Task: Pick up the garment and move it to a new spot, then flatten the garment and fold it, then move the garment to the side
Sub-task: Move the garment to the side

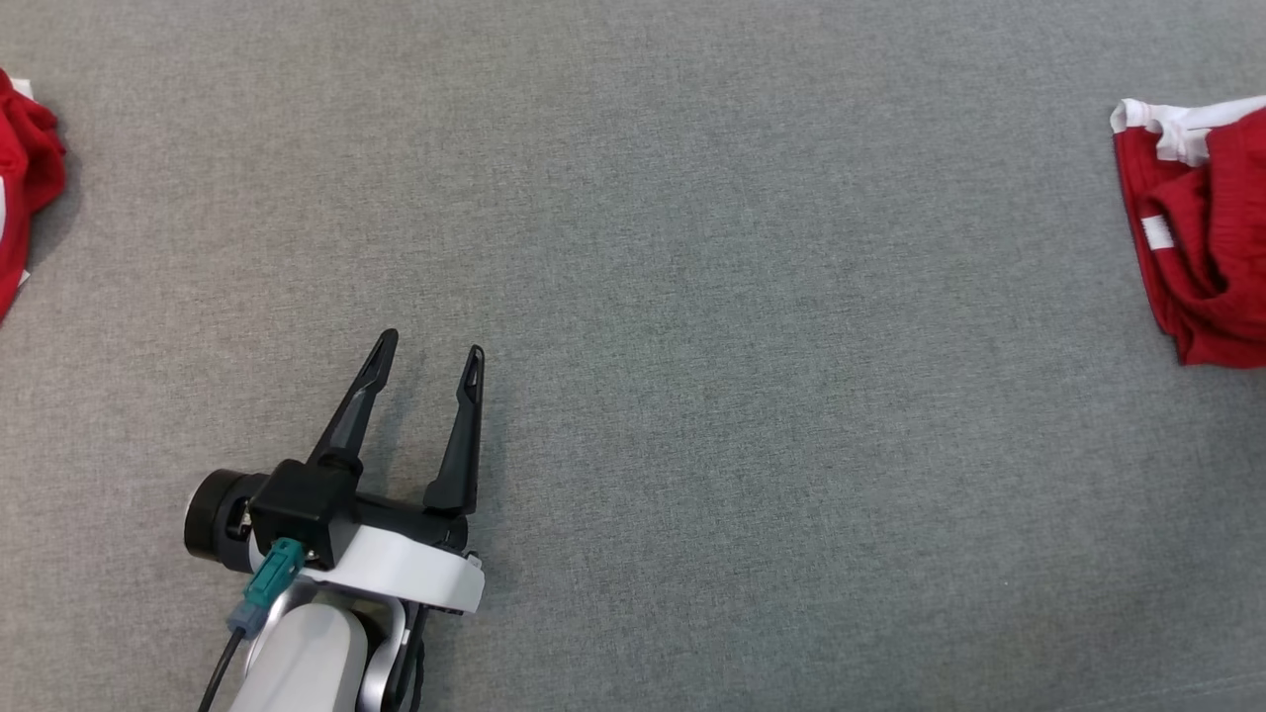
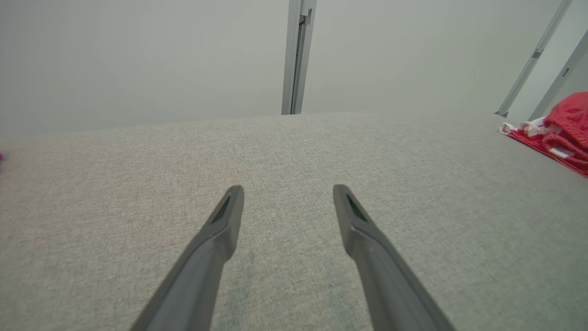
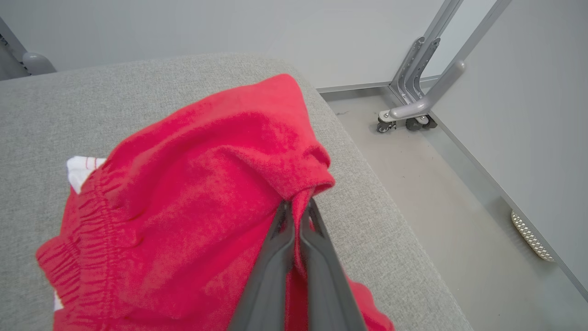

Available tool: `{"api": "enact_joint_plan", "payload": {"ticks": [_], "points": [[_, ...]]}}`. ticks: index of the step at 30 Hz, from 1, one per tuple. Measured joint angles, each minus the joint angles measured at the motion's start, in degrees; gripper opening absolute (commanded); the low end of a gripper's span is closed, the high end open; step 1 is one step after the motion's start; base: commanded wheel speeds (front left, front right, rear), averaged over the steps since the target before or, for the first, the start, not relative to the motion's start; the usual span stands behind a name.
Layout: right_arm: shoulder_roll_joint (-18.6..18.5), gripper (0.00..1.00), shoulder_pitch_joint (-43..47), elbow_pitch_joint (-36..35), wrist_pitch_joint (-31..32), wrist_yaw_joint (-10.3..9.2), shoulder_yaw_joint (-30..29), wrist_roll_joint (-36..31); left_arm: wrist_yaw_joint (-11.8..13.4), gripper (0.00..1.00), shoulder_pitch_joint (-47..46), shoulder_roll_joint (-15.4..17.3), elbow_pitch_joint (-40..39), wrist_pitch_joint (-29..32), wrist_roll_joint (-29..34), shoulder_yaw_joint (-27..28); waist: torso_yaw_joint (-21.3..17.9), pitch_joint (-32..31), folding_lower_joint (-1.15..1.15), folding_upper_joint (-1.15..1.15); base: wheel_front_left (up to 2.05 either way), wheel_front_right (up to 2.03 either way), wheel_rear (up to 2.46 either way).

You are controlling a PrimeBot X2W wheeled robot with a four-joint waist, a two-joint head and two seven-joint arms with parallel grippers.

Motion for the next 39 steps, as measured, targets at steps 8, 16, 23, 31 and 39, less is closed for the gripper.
{"api": "enact_joint_plan", "payload": {"ticks": [8, 16, 23, 31, 39], "points": [[-0.24, 1.0, -2.3, 4.78, -7.38, 0.0, -1.38, -5.41, 0.26, 1.0, -0.24, -0.21, 0.13, -0.1, -0.37, -0.24, 0.78, -0.38, 0.0, 0.0, 0.0, 0.0, 0.0], [2.21, 1.0, -2.87, 5.93, -10.88, 0.0, -0.15, -6.92, 0.43, 1.0, -0.24, -0.49, 0.99, -0.18, -0.98, -0.34, 0.68, -2.68, 0.0, 0.0, 0.0, 0.0, 0.0], [6.04, 1.0, -1.65, 2.72, -13.45, 0.0, 3.97, -4.9, 0.52, 1.0, -0.15, -0.93, 2.07, -0.25, -1.94, 0.14, 0.36, -5.5, 0.0, 0.0, 0.0, 0.0, 0.0], [10.69, 1.0, 2.97, -5.87, -15.63, 0.0, 7.04, 0.16, 1.87, 1.0, -0.2, -1.69, 3.59, -0.27, -2.46, 2.27, 0.51, -9.32, 0.0, 0.0, 0.0, 0.0, 0.0], [13.9, 1.0, 12.11, -19.7, -15.94, 0.0, 4.55, -0.19, 3.58, 1.0, 1.15, -2.49, 6.87, -0.27, -2.98, 3.46, 2.03, -12.78, 0.0, 0.0, 0.0, 0.0, 0.0]]}}
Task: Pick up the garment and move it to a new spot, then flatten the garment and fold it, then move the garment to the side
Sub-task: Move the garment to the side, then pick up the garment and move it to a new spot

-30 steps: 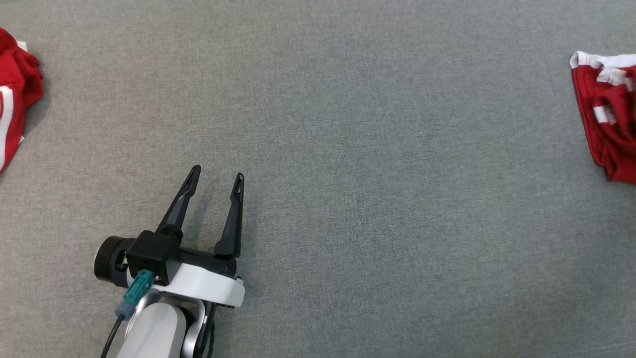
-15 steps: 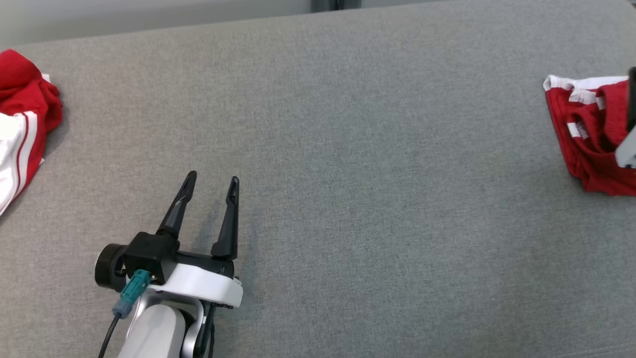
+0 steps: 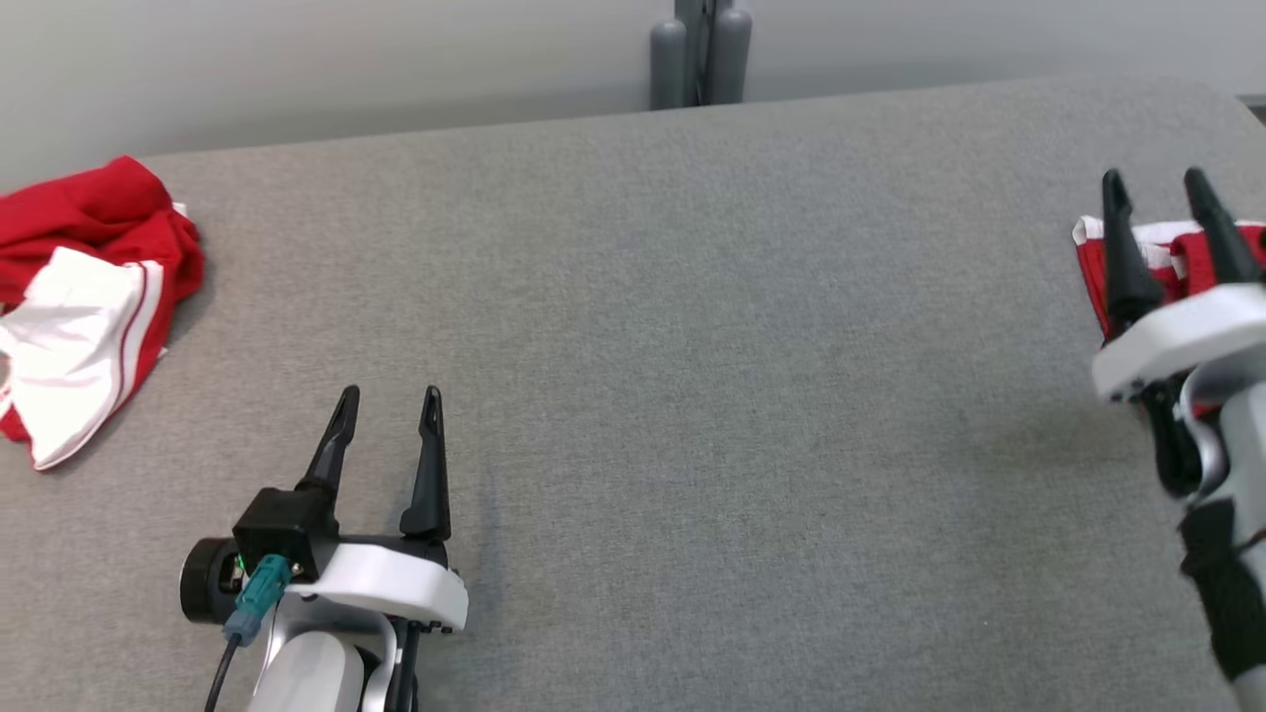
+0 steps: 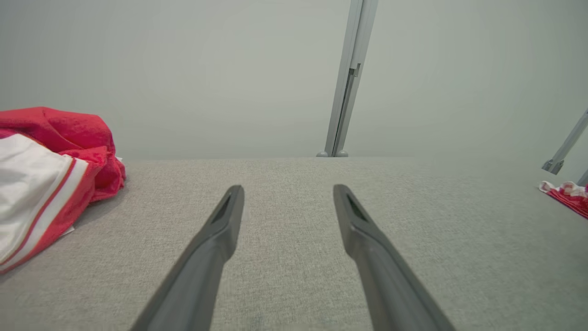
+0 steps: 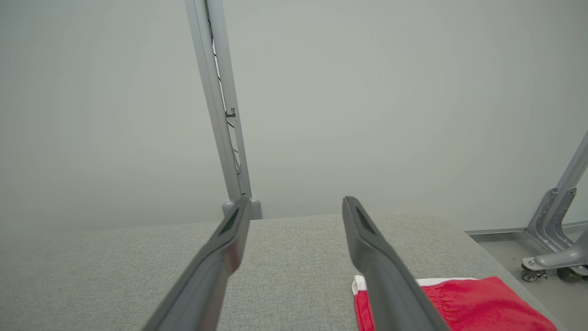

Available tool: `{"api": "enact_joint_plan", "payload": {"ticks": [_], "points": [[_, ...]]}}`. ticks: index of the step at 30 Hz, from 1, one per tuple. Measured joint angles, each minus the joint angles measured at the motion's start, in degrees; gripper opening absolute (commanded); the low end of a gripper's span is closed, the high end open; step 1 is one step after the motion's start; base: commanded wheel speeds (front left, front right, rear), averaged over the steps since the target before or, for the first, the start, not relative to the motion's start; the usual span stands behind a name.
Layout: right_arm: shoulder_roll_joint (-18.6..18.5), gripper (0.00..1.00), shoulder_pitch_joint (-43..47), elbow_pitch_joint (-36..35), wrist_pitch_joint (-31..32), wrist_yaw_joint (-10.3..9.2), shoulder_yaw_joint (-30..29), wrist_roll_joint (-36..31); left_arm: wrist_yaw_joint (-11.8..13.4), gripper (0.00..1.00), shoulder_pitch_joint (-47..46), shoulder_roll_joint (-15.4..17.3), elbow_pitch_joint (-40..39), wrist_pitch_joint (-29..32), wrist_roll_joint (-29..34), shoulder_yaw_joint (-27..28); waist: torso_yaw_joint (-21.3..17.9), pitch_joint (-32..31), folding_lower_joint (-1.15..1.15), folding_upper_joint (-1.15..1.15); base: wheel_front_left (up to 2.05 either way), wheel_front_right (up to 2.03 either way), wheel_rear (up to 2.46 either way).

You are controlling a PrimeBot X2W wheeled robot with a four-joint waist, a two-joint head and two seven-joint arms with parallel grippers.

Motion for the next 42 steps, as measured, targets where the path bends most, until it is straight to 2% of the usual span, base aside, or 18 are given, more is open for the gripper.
{"api": "enact_joint_plan", "payload": {"ticks": [5, 7, 13, 18, 23, 42], "points": [[4.46, 1.0, 9.75, -8.95, -0.01, 0.0, -5.59, -4.88, 0.93, 1.0, 1.55, -0.27, 1.26, 0.0, -0.55, 0.44, 1.33, -2.31, 0.0, 0.0, 0.0, 0.0, 0.0], [8.16, 1.0, 15.47, -13.49, 0.0, 0.0, -8.04, -7.9, 1.36, 1.0, 2.99, -0.41, 1.78, 0.0, -0.91, 0.52, 2.01, -3.8, 0.0, 0.0, 0.0, 0.0, 0.0], [11.89, 1.0, 24.26, -21.14, 0.0, 0.0, -9.54, -10.69, 1.41, 1.0, 5.5, -0.49, 2.31, 0.0, -1.35, 0.64, 3.29, -6.4, 0.0, 0.0, 0.0, 0.0, 0.0], [12.35, 1.0, 29.28, -25.49, -0.11, 0.0, -9.36, -10.5, 1.45, 1.0, 7.22, -0.54, 2.49, 0.0, -1.7, 0.96, 3.87, -8.04, 0.0, 0.0, 0.0, 0.0, 0.0], [12.62, 1.0, 32.72, -25.79, -0.12, 0.0, -6.28, -8.55, 1.46, 1.0, 7.26, -0.54, 2.75, 0.0, -1.65, 1.23, 4.21, -8.45, 0.0, 0.0, 0.0, 0.0, 0.0], [12.56, 1.0, 33.19, -25.58, 0.11, 0.0, -4.45, -7.0, 1.31, 1.0, 7.09, -0.59, 3.58, 0.0, -1.22, 1.24, 4.41, -8.32, 0.0, 0.0, 0.0, 0.0, 0.0]]}}
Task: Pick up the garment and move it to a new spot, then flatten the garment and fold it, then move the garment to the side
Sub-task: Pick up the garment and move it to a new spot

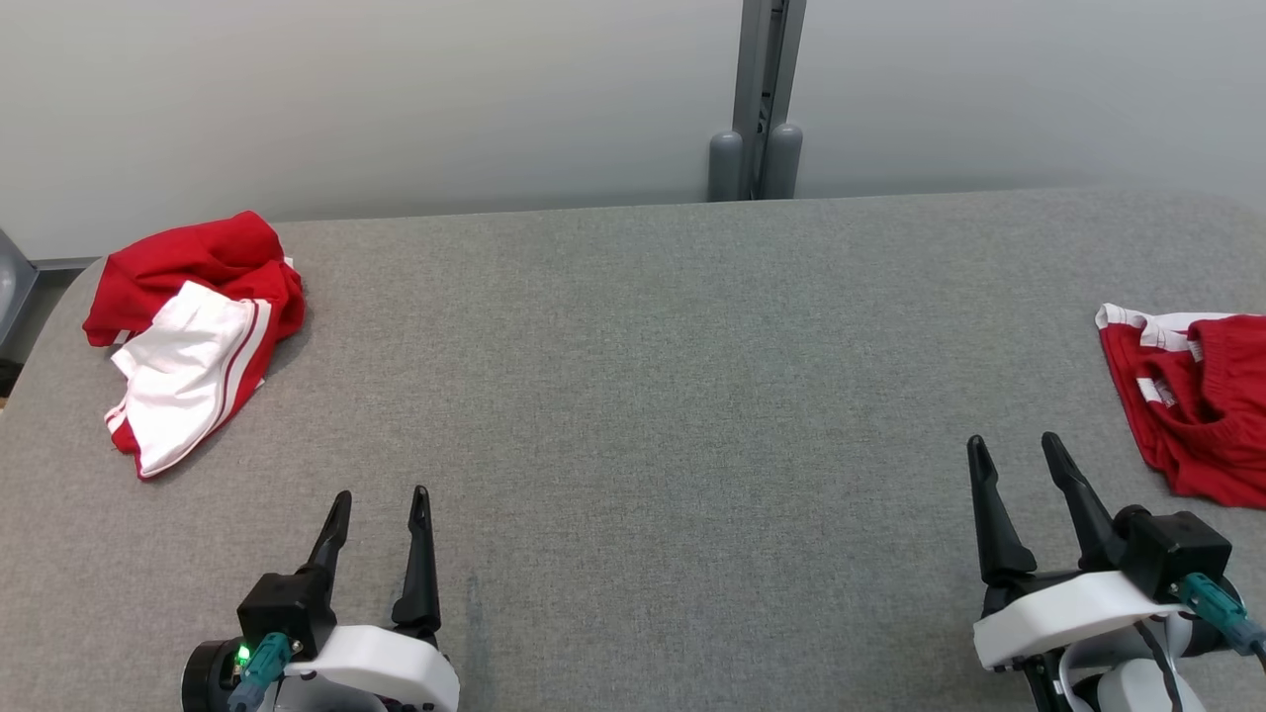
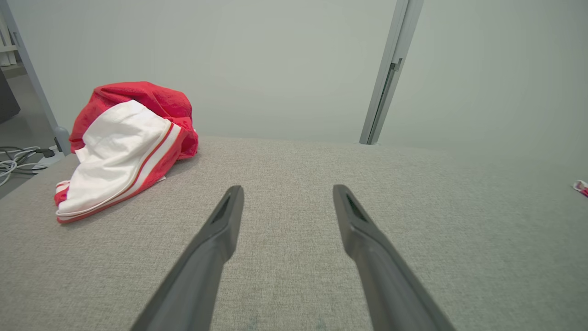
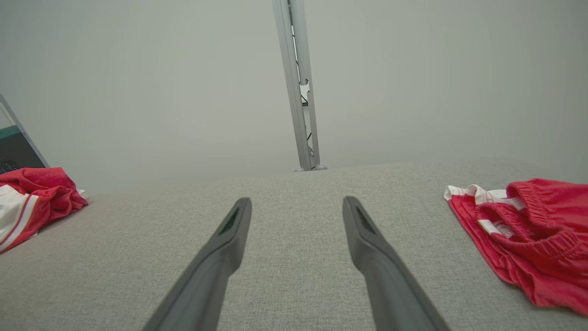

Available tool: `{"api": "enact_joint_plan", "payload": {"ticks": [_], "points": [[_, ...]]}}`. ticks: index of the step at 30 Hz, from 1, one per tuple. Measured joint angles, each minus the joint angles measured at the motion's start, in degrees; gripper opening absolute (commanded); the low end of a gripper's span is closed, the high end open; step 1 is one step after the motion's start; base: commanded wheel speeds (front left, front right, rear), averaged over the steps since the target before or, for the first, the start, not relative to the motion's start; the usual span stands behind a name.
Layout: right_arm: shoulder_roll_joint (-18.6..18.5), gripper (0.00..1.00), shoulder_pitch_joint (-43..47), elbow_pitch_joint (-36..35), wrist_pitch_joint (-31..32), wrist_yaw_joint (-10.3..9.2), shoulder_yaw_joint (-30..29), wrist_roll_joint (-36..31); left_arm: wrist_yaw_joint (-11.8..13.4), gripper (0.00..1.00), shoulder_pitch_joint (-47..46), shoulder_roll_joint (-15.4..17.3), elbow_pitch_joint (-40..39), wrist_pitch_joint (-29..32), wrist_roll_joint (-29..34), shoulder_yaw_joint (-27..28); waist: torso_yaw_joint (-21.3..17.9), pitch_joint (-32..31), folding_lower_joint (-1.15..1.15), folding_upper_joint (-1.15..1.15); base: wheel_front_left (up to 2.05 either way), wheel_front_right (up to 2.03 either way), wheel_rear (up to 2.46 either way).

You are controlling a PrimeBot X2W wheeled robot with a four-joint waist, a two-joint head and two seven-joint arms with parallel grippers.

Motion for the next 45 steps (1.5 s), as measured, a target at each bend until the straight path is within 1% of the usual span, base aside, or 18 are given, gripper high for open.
{"api": "enact_joint_plan", "payload": {"ticks": [10, 17, 24, 38, 42, 45], "points": [[0.0, 1.0, 0.0, 0.3, 0.0, -0.01, 0.07, 0.0, -0.26, 1.0, -0.25, -0.03, 0.02, 0.0, 0.25, 0.01, 0.35, 0.17, 0.0, 0.0, 0.0, 0.0, 0.0], [0.0, 1.0, -0.02, 0.19, 0.01, 0.0, 0.29, -0.44, -0.43, 1.0, -0.99, -0.05, -0.52, -0.01, 0.31, -0.02, 2.81, 0.51, 0.0, 0.0, 0.0, 0.0, 0.0], [-0.02, 1.0, -0.08, -0.26, 0.23, 0.0, 0.43, -0.74, -0.42, 1.0, -1.31, -0.08, -1.01, -0.08, 0.33, 0.36, 8.39, 0.54, 0.0, 0.0, 0.0, 0.0, 0.0], [0.02, 1.0, 0.03, -1.35, 1.08, 0.0, 1.45, -1.19, -0.49, 1.0, -1.04, -0.04, -0.93, -0.08, 0.24, 0.59, 23.18, 0.02, 0.0, 0.0, 0.0, 0.0, 0.0], [0.02, 1.0, 0.03, -1.35, 1.25, 0.0, 1.76, -1.18, -0.53, 1.0, -0.64, -0.05, -0.87, -0.08, 0.18, 0.66, 26.12, -0.02, 0.0, 0.0, 0.0, 0.0, 0.0], [0.03, 1.0, 0.02, -1.46, 1.26, 0.0, 1.93, -1.19, -0.68, 1.0, -0.42, -0.04, -0.96, -0.08, -0.03, 1.15, 27.33, 0.14, 0.0, 0.0, 0.0, 0.0, 0.0]]}}
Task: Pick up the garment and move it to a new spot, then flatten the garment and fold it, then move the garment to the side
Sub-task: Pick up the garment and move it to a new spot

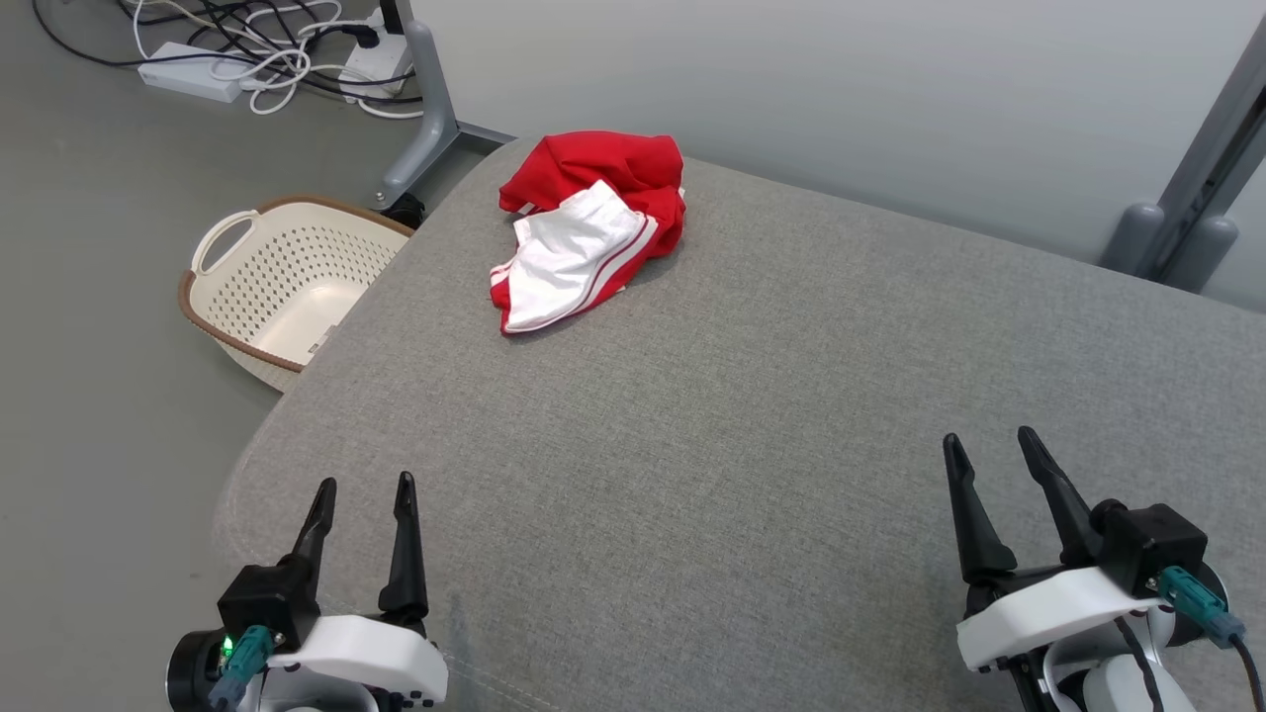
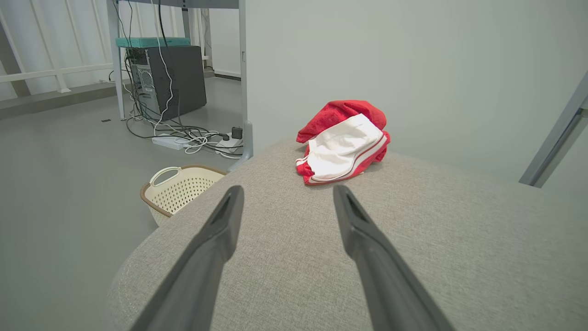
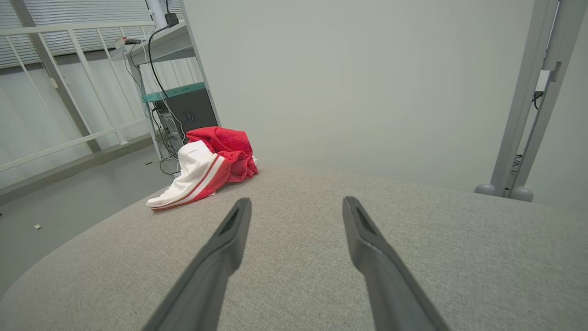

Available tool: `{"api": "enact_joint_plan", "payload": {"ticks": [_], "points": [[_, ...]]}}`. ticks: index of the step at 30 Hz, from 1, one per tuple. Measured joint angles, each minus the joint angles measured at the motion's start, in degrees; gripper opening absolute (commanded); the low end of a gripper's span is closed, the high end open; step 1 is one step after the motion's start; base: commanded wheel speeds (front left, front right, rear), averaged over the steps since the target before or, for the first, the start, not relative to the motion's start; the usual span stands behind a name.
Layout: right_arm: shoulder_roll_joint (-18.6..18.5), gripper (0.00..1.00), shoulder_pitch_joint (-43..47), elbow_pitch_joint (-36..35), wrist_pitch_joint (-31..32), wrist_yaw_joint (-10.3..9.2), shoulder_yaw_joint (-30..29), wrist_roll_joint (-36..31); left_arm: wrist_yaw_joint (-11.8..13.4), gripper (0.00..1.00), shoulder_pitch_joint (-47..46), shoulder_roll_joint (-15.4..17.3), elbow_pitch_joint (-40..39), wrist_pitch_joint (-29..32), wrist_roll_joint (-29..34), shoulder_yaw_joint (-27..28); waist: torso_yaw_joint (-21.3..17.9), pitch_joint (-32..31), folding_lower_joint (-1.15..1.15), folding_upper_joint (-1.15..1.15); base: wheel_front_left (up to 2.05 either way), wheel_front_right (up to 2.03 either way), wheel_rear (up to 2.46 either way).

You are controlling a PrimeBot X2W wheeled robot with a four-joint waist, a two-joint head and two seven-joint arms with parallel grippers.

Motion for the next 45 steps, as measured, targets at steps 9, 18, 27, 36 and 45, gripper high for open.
{"api": "enact_joint_plan", "payload": {"ticks": [9, 18, 27, 36, 45], "points": [[0.0, 1.0, -1.2, -2.25, 1.08, 0.0, 0.31, -1.93, -1.27, 1.0, -1.82, 1.03, -1.14, 0.0, 0.0, 2.18, -1.25, 2.93, 0.0, 0.0, 0.0, 0.0, 0.0], [0.0, 1.0, -5.54, -7.49, 3.61, 0.0, -0.03, -6.1, -4.55, 1.0, -17.98, 8.13, 0.4, 2.8, 1.1, 3.01, -6.71, 9.4, 0.0, 0.0, 0.0, 0.0, 0.0], [0.0, 1.0, -10.18, -12.14, 4.99, 0.0, 1.3, -8.32, -8.77, 1.0, -37.38, 18.31, 8.99, 13.77, 1.98, 4.13, -14.21, 17.33, 0.0, 0.0, 0.0, 0.0, 0.0], [-0.04, 1.0, -11.31, -14.44, 5.09, 0.0, 1.19, -8.86, -11.41, 1.0, -44.65, 20.52, 18.68, 22.49, 0.35, 1.56, -20.68, 23.33, 0.0, 0.0, 0.0, 0.0, 0.0], [-0.04, 1.0, -12.41, -15.28, 4.75, 0.0, 1.33, -8.78, -11.91, 0.69, -46.82, 21.31, 26.19, 25.64, -0.8, -0.24, -24.31, 27.77, 0.0, 0.0, 0.0, 0.0, 0.0]]}}
